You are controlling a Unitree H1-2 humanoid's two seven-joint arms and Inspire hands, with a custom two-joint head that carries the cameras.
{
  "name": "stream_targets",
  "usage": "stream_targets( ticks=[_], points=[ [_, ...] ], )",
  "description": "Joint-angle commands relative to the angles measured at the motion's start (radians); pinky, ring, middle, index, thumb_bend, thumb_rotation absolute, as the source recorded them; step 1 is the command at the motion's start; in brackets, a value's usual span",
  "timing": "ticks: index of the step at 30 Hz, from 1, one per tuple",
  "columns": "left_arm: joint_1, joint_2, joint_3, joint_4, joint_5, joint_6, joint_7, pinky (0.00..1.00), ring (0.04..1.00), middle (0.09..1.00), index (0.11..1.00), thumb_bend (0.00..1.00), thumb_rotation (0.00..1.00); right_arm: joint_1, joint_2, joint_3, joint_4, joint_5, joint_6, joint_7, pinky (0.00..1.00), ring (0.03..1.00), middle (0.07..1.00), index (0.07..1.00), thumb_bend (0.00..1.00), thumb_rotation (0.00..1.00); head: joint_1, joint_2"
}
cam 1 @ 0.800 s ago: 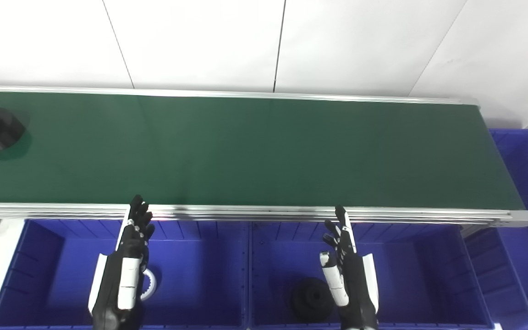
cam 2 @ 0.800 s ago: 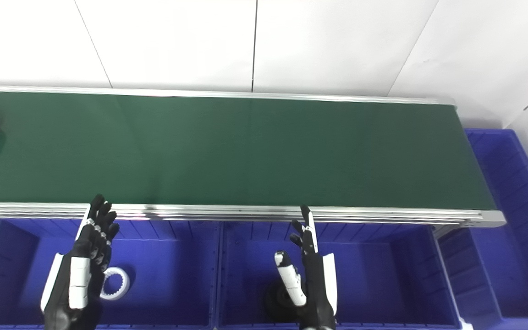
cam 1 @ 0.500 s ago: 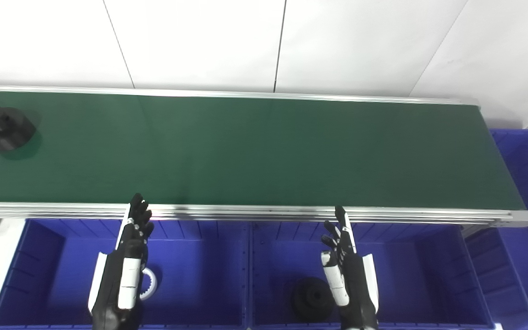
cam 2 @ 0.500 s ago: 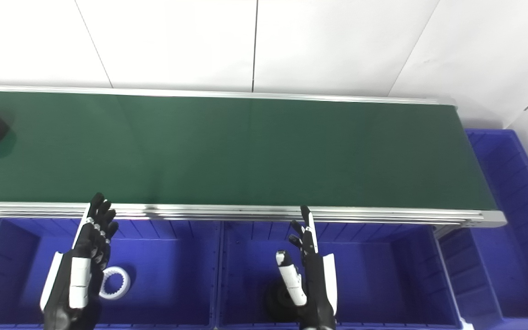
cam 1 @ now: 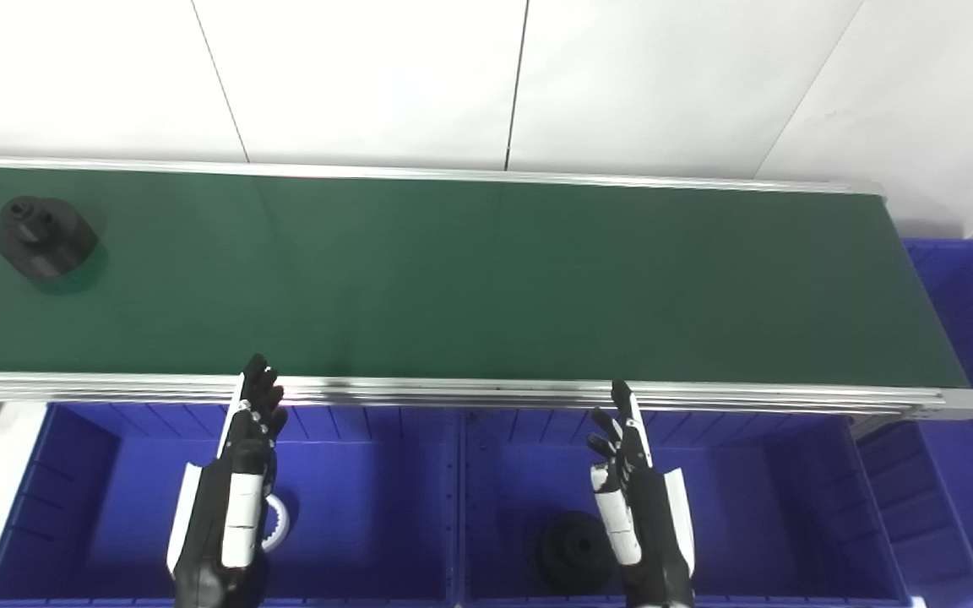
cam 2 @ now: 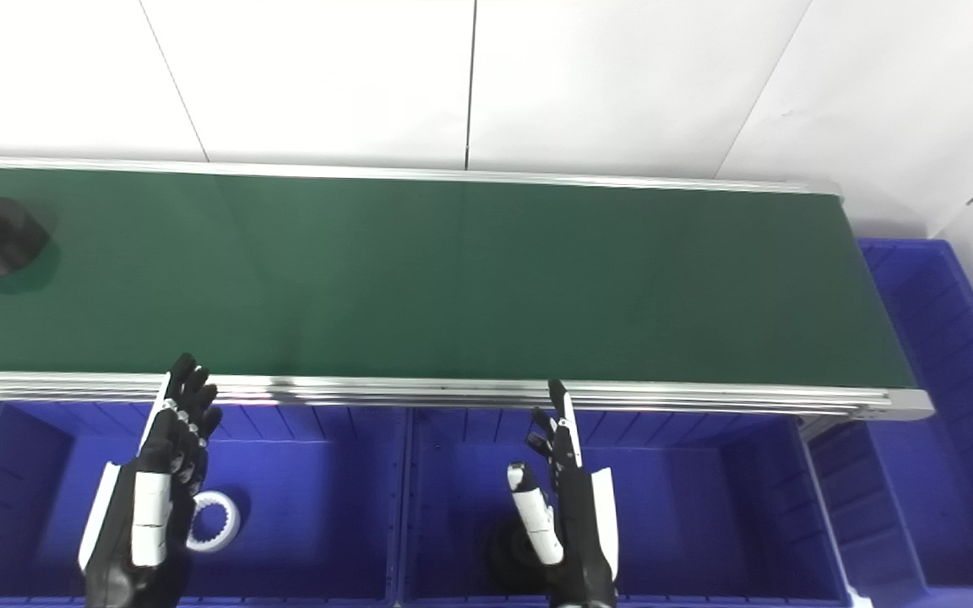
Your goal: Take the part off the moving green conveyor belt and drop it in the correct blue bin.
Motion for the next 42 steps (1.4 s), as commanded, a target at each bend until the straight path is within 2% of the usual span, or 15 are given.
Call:
stream_targets(
  ticks=[1,5,20,34,38,42],
  points=[
    [-0.006,-0.001,-0.008,-0.015,0.005,-0.015,0.004,1.00,1.000,1.000,1.000,0.61,0.97,-0.002,0.003,-0.002,-0.019,-0.027,-0.034,-0.014,0.90,0.940,0.991,0.991,0.74,1.00,0.002,0.000],
    [-0.009,0.001,-0.010,-0.012,0.016,-0.016,0.003,1.00,1.000,1.000,1.000,0.61,0.97,-0.004,0.003,-0.004,-0.015,-0.042,-0.039,-0.019,0.95,0.961,0.991,0.993,0.73,1.00,0.004,0.000],
    [-0.015,0.001,-0.018,0.005,0.052,-0.022,0.005,0.99,0.993,1.000,1.000,0.64,0.96,-0.010,0.006,-0.007,-0.008,-0.031,-0.037,-0.015,0.92,0.961,0.991,0.992,0.73,1.00,0.004,-0.003],
    [0.007,0.020,-0.019,-0.020,0.032,-0.034,-0.008,1.00,1.000,1.000,1.000,0.61,0.99,-0.002,0.005,-0.005,-0.016,-0.023,-0.028,-0.009,0.92,0.960,0.993,0.995,0.72,1.00,0.000,-0.003],
    [0.029,0.029,-0.015,-0.045,0.004,-0.021,-0.013,1.00,1.000,1.000,1.000,0.65,0.96,0.002,0.001,-0.005,-0.022,-0.019,-0.024,-0.005,0.91,0.957,0.997,0.998,0.73,1.00,0.002,0.001],
    [0.033,0.039,-0.021,-0.044,0.021,-0.036,-0.013,0.99,0.999,1.000,1.000,0.68,0.95,0.003,0.000,-0.007,-0.024,-0.016,-0.023,-0.004,0.91,0.956,0.994,0.997,0.73,1.00,0.007,0.000]
  ],
)
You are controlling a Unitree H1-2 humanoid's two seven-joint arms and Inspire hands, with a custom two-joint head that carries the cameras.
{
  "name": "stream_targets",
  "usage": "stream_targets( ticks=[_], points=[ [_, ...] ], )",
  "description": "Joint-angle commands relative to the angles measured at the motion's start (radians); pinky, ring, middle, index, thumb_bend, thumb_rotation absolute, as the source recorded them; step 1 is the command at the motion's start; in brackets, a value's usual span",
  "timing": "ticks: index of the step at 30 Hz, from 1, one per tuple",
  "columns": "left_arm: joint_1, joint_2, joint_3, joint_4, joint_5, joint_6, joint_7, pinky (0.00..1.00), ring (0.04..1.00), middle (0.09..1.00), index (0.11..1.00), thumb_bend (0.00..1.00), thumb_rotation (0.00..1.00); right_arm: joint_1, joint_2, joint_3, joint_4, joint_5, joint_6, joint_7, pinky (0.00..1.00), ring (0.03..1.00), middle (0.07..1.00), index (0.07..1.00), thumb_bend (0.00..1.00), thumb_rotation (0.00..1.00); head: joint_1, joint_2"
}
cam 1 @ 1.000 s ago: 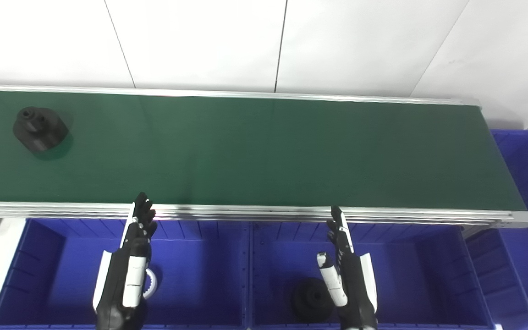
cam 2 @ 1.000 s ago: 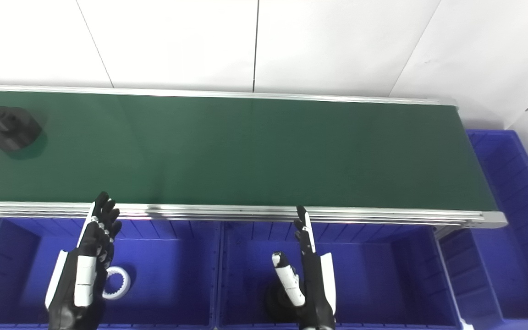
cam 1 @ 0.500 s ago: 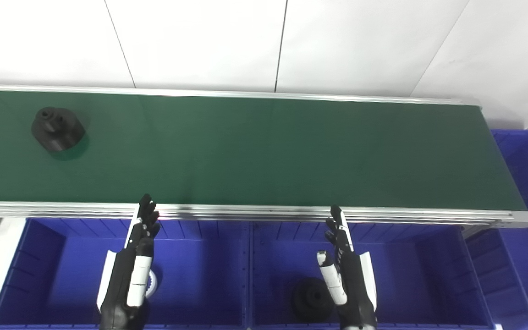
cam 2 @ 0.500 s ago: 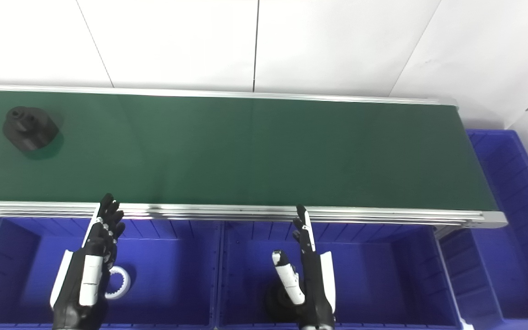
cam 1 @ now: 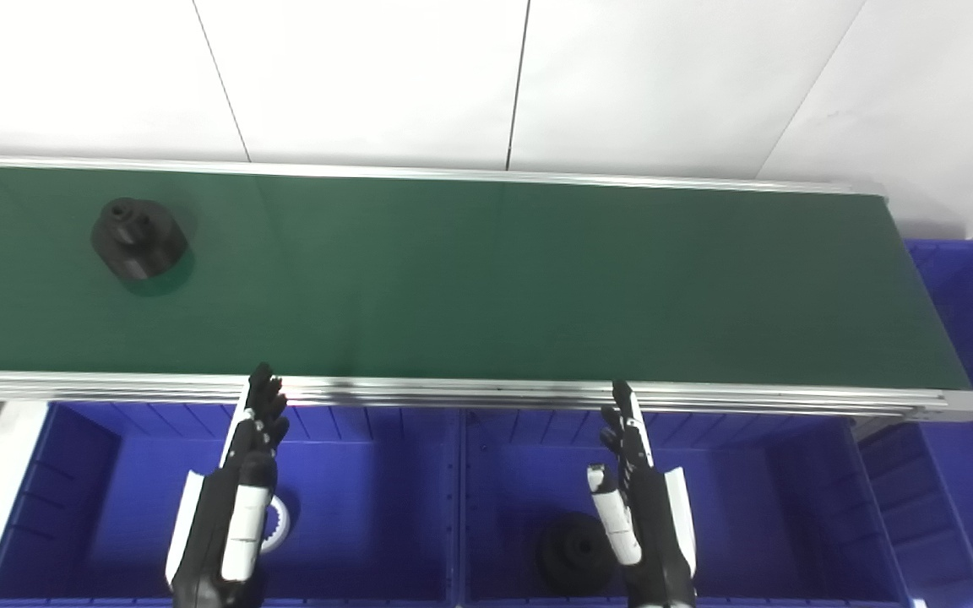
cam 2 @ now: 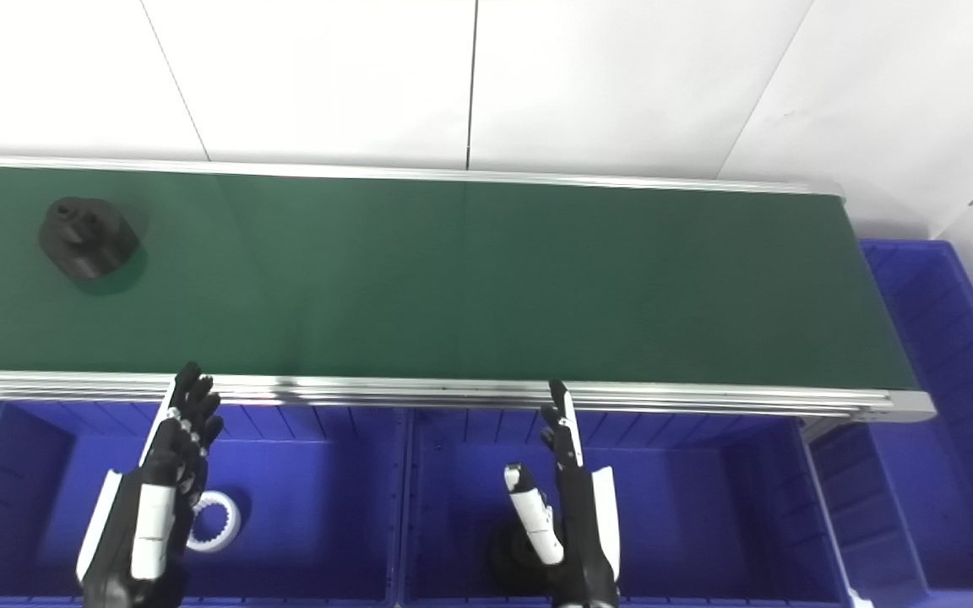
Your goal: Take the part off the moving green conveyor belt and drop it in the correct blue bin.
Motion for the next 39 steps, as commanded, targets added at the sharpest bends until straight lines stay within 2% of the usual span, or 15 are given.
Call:
stream_targets(
  ticks=[1,7,20,29,33,39],
  points=[
    [0.001,0.004,-0.012,-0.025,0.010,-0.040,-0.001,0.99,0.998,1.000,1.000,0.67,0.96,0.006,0.002,0.001,-0.029,0.003,-0.022,-0.001,0.91,0.955,0.993,0.997,0.74,1.00,0.001,0.001],
    [-0.009,-0.004,-0.015,-0.018,0.000,-0.033,0.001,1.00,1.000,1.000,1.000,0.62,0.98,0.004,0.002,-0.001,-0.031,0.012,-0.016,0.002,0.92,0.955,0.996,1.000,0.74,1.00,0.001,-0.001],
    [-0.016,-0.010,-0.018,-0.011,-0.004,-0.034,0.007,1.00,1.000,1.000,1.000,0.61,0.98,0.001,0.000,-0.003,-0.024,0.007,-0.027,-0.001,0.90,0.949,0.994,0.999,0.71,1.00,0.003,-0.005],
    [-0.018,-0.015,-0.020,-0.009,0.008,-0.029,0.013,1.00,0.999,1.000,1.000,0.61,0.97,0.007,0.004,-0.001,-0.029,0.018,-0.014,0.003,0.87,0.945,0.995,0.999,0.74,1.00,0.004,-0.008],
    [-0.025,-0.017,-0.030,0.007,0.048,-0.061,0.022,0.99,0.996,1.000,1.000,0.64,0.97,0.007,0.003,-0.002,-0.025,0.022,-0.014,0.004,0.87,0.941,0.996,1.000,0.74,1.00,0.010,-0.021],
    [-0.026,-0.027,-0.035,0.021,0.048,-0.066,0.031,1.00,0.996,1.000,1.000,0.67,0.96,0.005,-0.005,-0.007,-0.015,0.031,-0.020,0.006,0.87,0.942,0.999,1.000,0.74,1.00,0.019,-0.037]
  ],
)
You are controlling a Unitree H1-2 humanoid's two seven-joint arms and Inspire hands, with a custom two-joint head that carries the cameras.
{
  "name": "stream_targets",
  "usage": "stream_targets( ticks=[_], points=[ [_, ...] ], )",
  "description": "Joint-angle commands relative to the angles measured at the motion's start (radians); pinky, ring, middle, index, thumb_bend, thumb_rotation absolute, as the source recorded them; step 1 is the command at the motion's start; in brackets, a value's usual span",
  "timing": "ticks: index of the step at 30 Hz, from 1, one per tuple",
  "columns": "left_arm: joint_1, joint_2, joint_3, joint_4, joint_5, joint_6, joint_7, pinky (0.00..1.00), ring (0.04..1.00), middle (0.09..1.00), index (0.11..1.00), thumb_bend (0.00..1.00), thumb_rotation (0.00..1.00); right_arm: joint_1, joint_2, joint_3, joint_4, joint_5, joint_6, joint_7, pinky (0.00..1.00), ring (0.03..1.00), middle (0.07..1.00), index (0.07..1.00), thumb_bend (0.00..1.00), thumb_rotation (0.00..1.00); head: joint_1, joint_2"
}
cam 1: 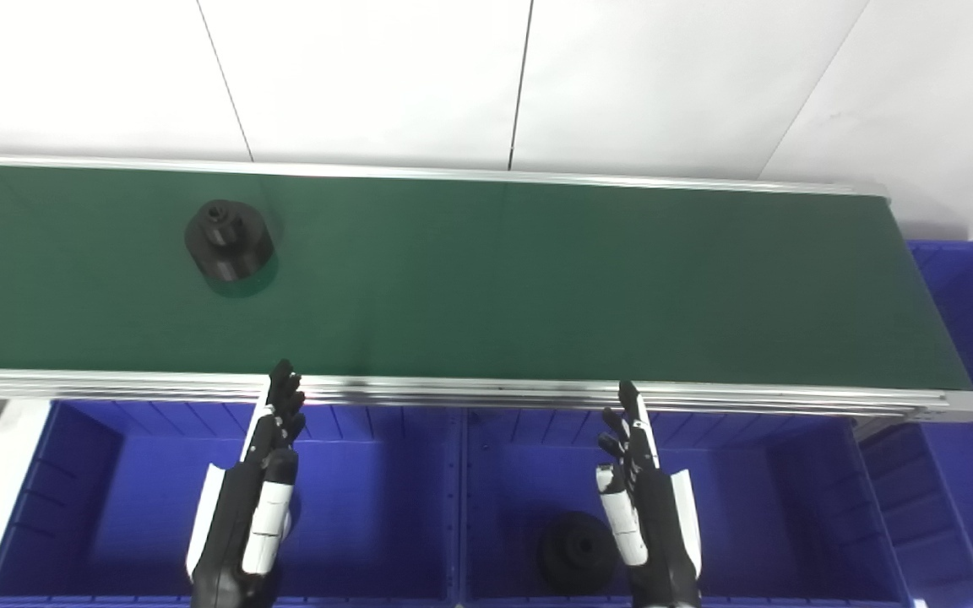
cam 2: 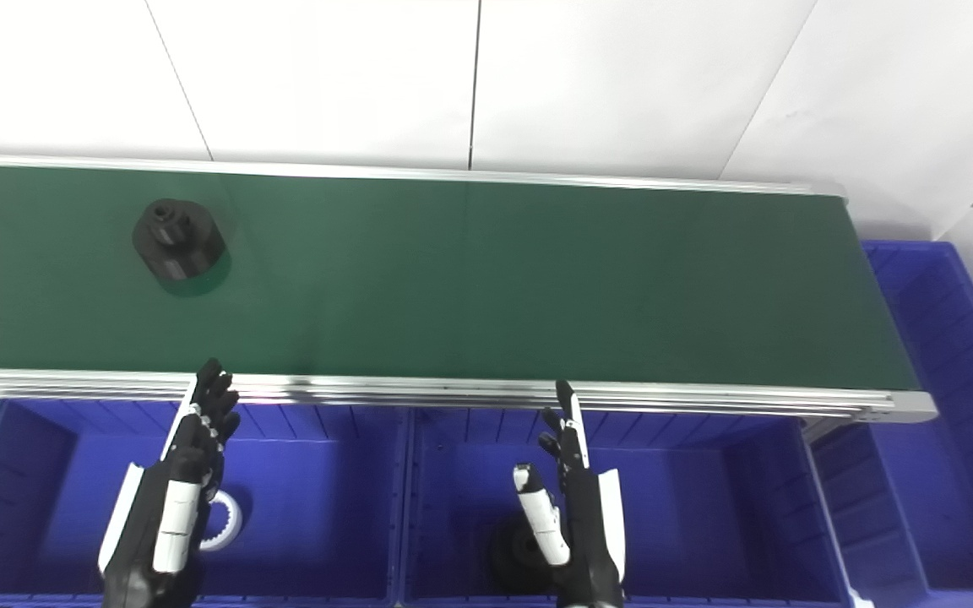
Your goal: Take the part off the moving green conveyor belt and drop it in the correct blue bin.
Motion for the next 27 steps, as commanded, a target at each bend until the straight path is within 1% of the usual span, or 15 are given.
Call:
stream_targets(
  ticks=[1,4,5,6,8,11,13,16,18,19,20,21,22,23,27],
  points=[
    [-0.001,-0.015,-0.004,-0.009,0.000,-0.046,0.013,1.00,0.998,1.000,1.000,0.67,0.96,0.004,-0.002,-0.003,-0.011,0.007,-0.023,0.001,0.87,0.942,0.999,1.000,0.74,1.00,0.008,-0.010],
    [0.005,-0.026,-0.006,0.002,-0.007,-0.037,0.020,0.99,0.997,1.000,1.000,0.68,0.94,0.004,-0.006,-0.009,0.005,0.022,-0.037,0.000,0.86,0.938,0.998,1.000,0.76,1.00,0.033,-0.044],
    [0.008,-0.030,-0.009,0.009,-0.007,-0.038,0.021,0.99,0.998,1.000,1.000,0.67,0.94,0.003,-0.011,-0.012,0.015,0.029,-0.047,0.001,0.86,0.937,0.998,1.000,0.76,1.00,0.054,-0.073],
    [0.009,-0.032,-0.011,0.013,-0.007,-0.038,0.022,0.99,1.000,1.000,1.000,0.66,0.94,0.002,-0.014,-0.014,0.022,0.034,-0.056,0.001,0.86,0.937,0.999,1.000,0.76,1.00,0.054,-0.073],
    [0.012,-0.039,-0.019,0.028,-0.003,-0.036,0.022,0.99,0.999,1.000,1.000,0.65,0.94,-0.002,-0.026,-0.022,0.048,0.044,-0.082,-0.001,0.85,0.939,1.000,1.000,0.75,1.00,0.090,-0.123],
    [0.016,-0.043,-0.030,0.047,-0.009,-0.024,0.019,0.99,1.000,1.000,1.000,0.66,0.96,-0.012,-0.044,-0.035,0.086,0.055,-0.111,-0.001,0.85,0.939,1.000,1.000,0.76,1.00,0.119,-0.166],
    [0.012,-0.043,-0.037,0.078,-0.013,-0.063,0.018,0.99,1.000,1.000,1.000,0.65,0.95,-0.022,-0.054,-0.043,0.113,0.064,-0.132,0.000,0.86,0.940,1.000,1.000,0.76,1.00,0.136,-0.197],
    [-0.011,-0.042,-0.047,0.153,0.002,-0.174,0.022,0.95,0.994,1.000,1.000,0.62,0.90,-0.039,-0.068,-0.053,0.154,0.074,-0.164,0.000,0.87,0.941,1.000,1.000,0.75,1.00,0.153,-0.237],
    [-0.023,-0.049,-0.050,0.197,-0.002,-0.220,0.025,0.94,0.987,1.000,1.000,0.63,0.87,-0.051,-0.076,-0.060,0.180,0.078,-0.180,0.000,0.88,0.944,1.000,1.000,0.74,1.00,0.162,-0.268],
    [-0.027,-0.051,-0.051,0.213,-0.007,-0.236,0.026,0.93,0.982,1.000,1.000,0.64,0.86,-0.056,-0.079,-0.061,0.191,0.082,-0.187,0.001,0.89,0.945,1.000,1.000,0.75,1.00,0.162,-0.268],
    [-0.031,-0.054,-0.052,0.229,-0.011,-0.248,0.027,0.93,0.980,1.000,1.000,0.64,0.85,-0.063,-0.084,-0.063,0.205,0.087,-0.194,0.001,0.89,0.946,1.000,1.000,0.75,1.00,0.164,-0.286],
    [-0.034,-0.055,-0.052,0.239,-0.014,-0.256,0.028,0.93,0.979,1.000,1.000,0.65,0.85,-0.068,-0.088,-0.063,0.214,0.091,-0.198,0.000,0.89,0.947,1.000,1.000,0.75,1.00,0.164,-0.286],
    [-0.039,-0.059,-0.052,0.253,-0.030,-0.267,0.023,0.93,0.979,1.000,1.000,0.65,0.84,-0.073,-0.093,-0.063,0.224,0.088,-0.201,-0.005,0.90,0.948,1.000,1.000,0.75,1.00,0.165,-0.302],
    [-0.043,-0.062,-0.052,0.263,-0.043,-0.275,0.020,0.96,0.992,1.000,1.000,0.64,0.81,-0.076,-0.096,-0.062,0.230,0.085,-0.203,-0.009,0.88,0.939,1.000,1.000,0.73,1.00,0.165,-0.302],
    [-0.062,-0.069,-0.055,0.311,-0.045,-0.318,0.016,0.95,0.991,1.000,1.000,0.62,0.81,-0.093,-0.114,-0.056,0.254,0.082,-0.204,-0.024,0.87,0.929,1.000,1.000,0.70,1.00,0.162,-0.340]
  ],
)
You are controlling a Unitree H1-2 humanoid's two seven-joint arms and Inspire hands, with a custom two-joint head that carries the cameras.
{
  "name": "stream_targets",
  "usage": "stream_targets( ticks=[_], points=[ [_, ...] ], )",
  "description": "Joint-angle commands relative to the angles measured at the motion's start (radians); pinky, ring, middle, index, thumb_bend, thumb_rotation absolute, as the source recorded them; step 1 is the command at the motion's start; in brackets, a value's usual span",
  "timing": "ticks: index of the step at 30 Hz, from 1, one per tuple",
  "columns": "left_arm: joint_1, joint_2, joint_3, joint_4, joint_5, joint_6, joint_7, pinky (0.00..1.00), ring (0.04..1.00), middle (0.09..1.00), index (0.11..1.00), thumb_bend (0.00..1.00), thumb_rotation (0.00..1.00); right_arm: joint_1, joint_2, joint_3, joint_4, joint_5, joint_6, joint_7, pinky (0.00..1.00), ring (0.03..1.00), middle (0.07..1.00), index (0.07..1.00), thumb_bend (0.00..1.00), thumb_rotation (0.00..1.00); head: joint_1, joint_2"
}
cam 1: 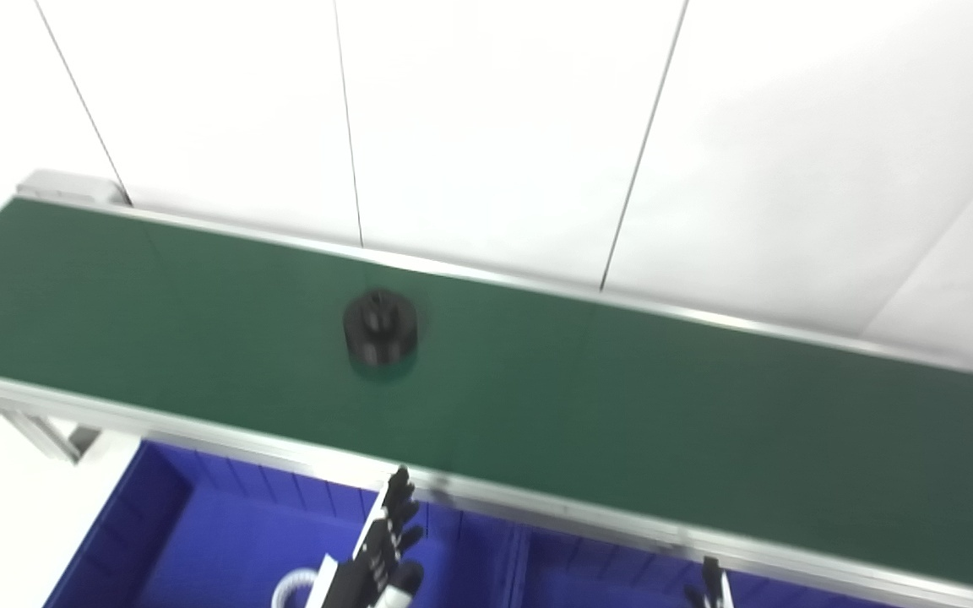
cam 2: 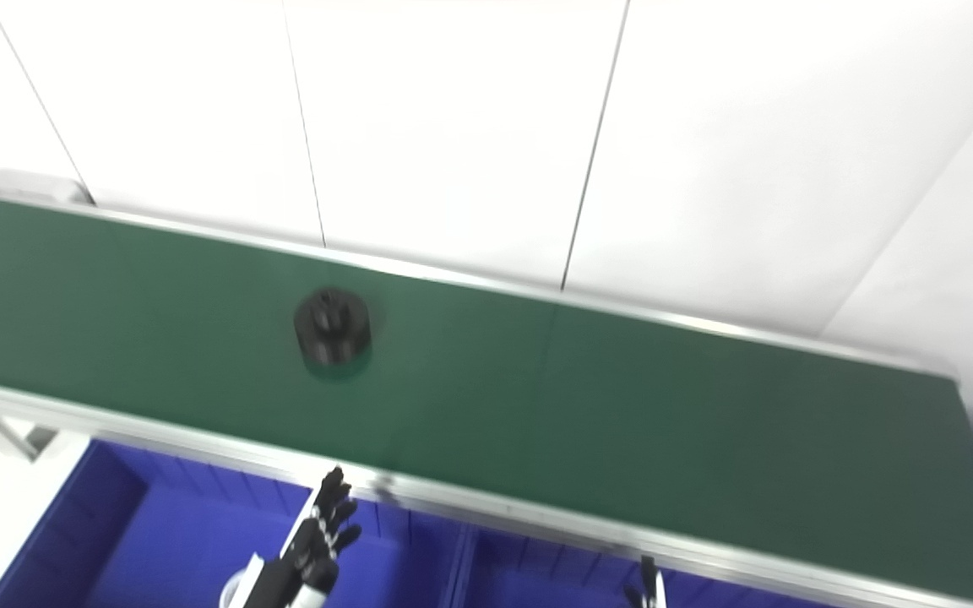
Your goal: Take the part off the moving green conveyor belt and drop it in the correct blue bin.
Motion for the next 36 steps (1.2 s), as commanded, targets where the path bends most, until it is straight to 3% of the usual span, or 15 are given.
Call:
stream_targets(
  ticks=[1,5,9,14,15,19,24,32,36],
  points=[
    [-0.014,-0.009,-0.003,0.004,0.000,-0.065,-0.003,0.94,0.989,1.000,1.000,0.61,0.81,-0.007,-0.010,0.008,-0.009,-0.002,-0.061,-0.018,0.86,0.929,1.000,1.000,0.70,1.00,-0.002,-0.010],
    [-0.024,-0.008,-0.002,0.023,-0.004,-0.079,-0.004,0.91,0.982,1.000,1.000,0.59,0.82,-0.013,-0.022,0.016,-0.017,0.002,-0.061,-0.018,0.86,0.925,1.000,1.000,0.76,0.98,-0.013,-0.020],
    [-0.033,-0.008,0.003,0.028,-0.010,-0.077,-0.003,0.89,0.974,1.000,1.000,0.58,0.82,-0.023,-0.052,0.032,-0.080,-0.016,-0.061,-0.025,0.82,0.904,1.000,1.000,0.79,0.87,-0.030,-0.017],
    [-0.044,-0.002,0.006,0.023,-0.012,-0.060,-0.008,0.90,0.980,1.000,1.000,0.58,0.83,-0.087,-0.081,0.008,-0.168,-0.056,-0.047,-0.017,0.78,0.871,0.978,1.000,0.92,0.75,-0.062,0.005],
    [-0.046,-0.001,0.007,0.021,-0.011,-0.054,-0.007,0.90,0.985,1.000,1.000,0.58,0.83,-0.106,-0.082,-0.001,-0.186,-0.061,-0.036,-0.011,0.75,0.868,0.982,1.000,0.95,0.69,-0.063,0.007],
    [-0.058,-0.002,0.011,0.013,-0.023,-0.032,-0.011,0.91,0.997,1.000,1.000,0.59,0.83,-0.245,-0.110,-0.033,-0.281,-0.044,0.097,0.057,0.76,0.879,0.988,1.000,1.00,0.55,-0.083,0.034],
    [-0.062,-0.004,0.013,-0.001,-0.034,-0.010,-0.010,0.94,1.000,1.000,1.000,0.61,0.82,-0.395,-0.133,-0.040,-0.308,-0.130,0.228,0.112,0.74,0.871,0.978,1.000,1.00,0.45,-0.092,0.052],
    [-0.062,-0.010,0.014,-0.021,-0.044,0.027,-0.013,0.97,1.000,1.000,1.000,0.62,0.84,-0.664,-0.192,0.027,-0.278,-0.351,0.468,0.266,0.73,0.878,0.956,0.971,1.00,0.33,-0.115,0.075],
    [-0.061,-0.015,0.008,-0.025,-0.041,0.031,-0.013,0.97,1.000,1.000,1.000,0.61,0.85,-0.780,-0.220,0.061,-0.230,-0.395,0.563,0.348,0.72,0.896,0.954,0.942,1.00,0.31,-0.117,0.081]
  ],
)
